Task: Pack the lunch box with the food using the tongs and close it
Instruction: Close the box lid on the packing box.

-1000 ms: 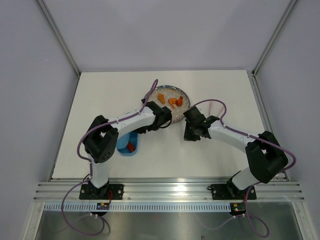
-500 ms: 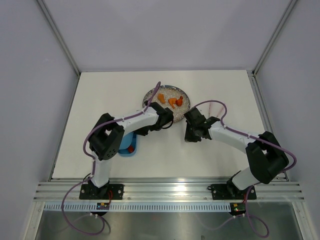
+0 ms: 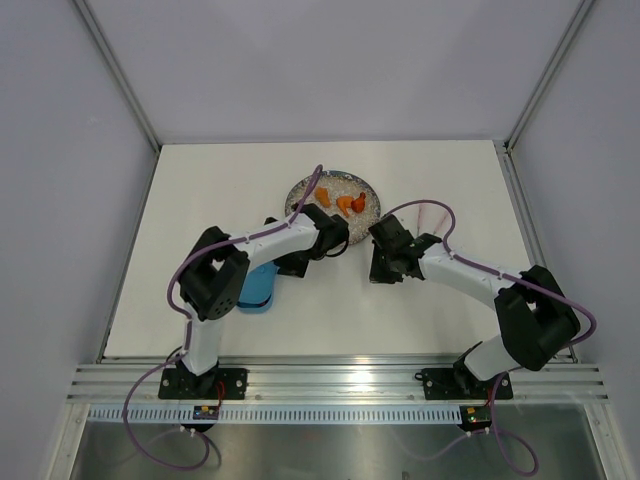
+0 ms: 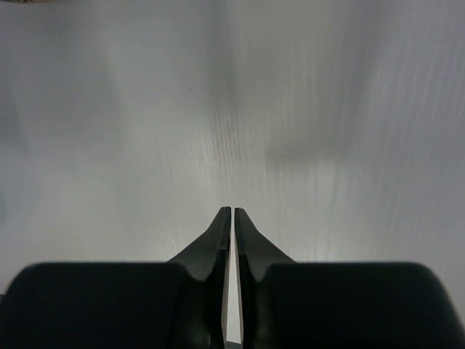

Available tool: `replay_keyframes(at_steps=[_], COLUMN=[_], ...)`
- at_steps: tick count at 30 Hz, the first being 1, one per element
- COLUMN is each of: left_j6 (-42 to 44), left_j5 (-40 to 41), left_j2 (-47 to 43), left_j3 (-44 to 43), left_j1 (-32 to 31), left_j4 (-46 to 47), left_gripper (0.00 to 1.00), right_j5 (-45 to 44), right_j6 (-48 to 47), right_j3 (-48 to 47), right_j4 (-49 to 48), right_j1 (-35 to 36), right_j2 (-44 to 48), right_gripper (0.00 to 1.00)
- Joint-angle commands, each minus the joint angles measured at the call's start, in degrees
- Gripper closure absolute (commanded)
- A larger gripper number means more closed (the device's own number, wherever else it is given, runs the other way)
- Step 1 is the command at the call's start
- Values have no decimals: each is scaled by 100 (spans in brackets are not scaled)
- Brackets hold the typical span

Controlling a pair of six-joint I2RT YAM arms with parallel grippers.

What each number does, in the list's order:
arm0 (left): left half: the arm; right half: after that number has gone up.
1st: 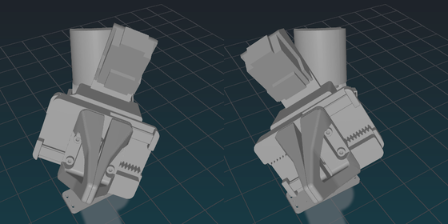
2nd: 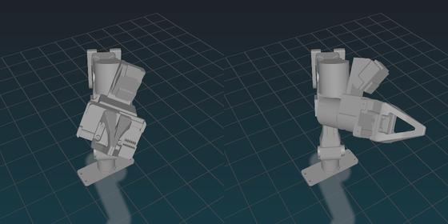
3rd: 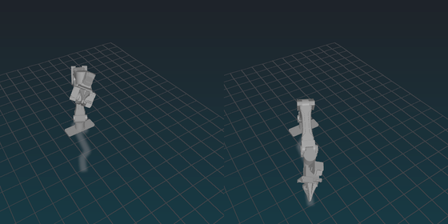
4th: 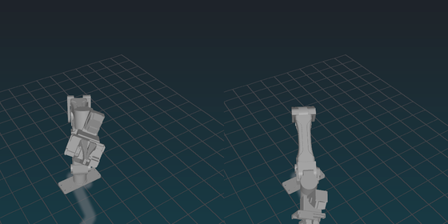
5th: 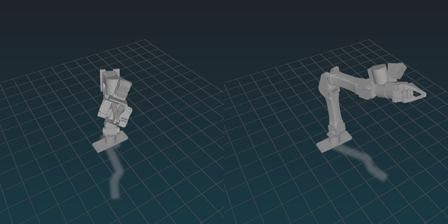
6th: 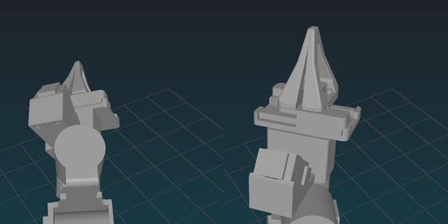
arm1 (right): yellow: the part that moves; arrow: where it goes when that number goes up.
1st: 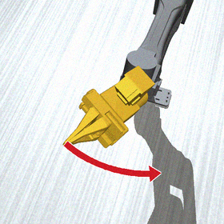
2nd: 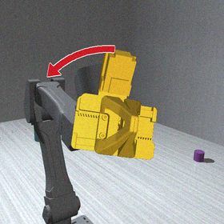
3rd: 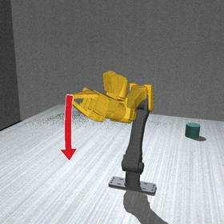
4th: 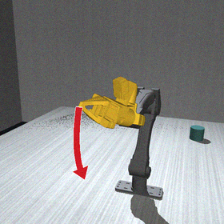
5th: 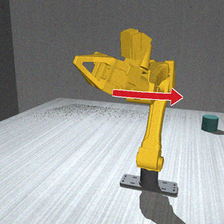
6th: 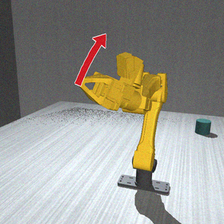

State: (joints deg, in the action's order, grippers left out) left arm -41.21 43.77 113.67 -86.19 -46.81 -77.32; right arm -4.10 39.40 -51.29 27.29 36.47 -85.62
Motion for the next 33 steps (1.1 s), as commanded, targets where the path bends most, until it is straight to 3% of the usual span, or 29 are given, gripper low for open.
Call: replay_keyframes(at_steps=[1, 7, 12, 15, 19, 22, 28, 33], left_j6=[113, 385, 649, 606, 535, 509, 517, 413], left_j5=[-263, -807, -1643, -2178, -3336, -4057, -4981, -5177], left_j2=[-450, -1196, -2145, -2866, -3640, -4071, -4309, -4327], left_j3=[-249, -328, -49, 478, 1970, 2553, 3678, 4347], left_j1=[-39, 57, 680, 1426, 2979, 3807, 5011, 5331], left_j4=[-504, -56, 698, 1251, 2009, 2431, 2880, 3056], left_gripper=[1, 1, 1, 1, 1, 1, 1, 1], right_j5=[-223, -170, 146, 32, 14, 137, 225, 278], right_j6=[-37, -55, -221, -485, -810, -977, -1162, -1250], right_j3=[31, -65, -293, -960, -2565, -3629, -5677, -6981], right_j4=[-13, -22, -267, -102, 180, 408, 1137, 1744], right_j1=[-43, -35, 0, 272, 651, 712, 713, 730], right_j2=[186, 64, -208, -726, -1719, -2501, -4029, -4857], right_gripper=[88, 86, 89, 88, 86, 85, 85, 83])
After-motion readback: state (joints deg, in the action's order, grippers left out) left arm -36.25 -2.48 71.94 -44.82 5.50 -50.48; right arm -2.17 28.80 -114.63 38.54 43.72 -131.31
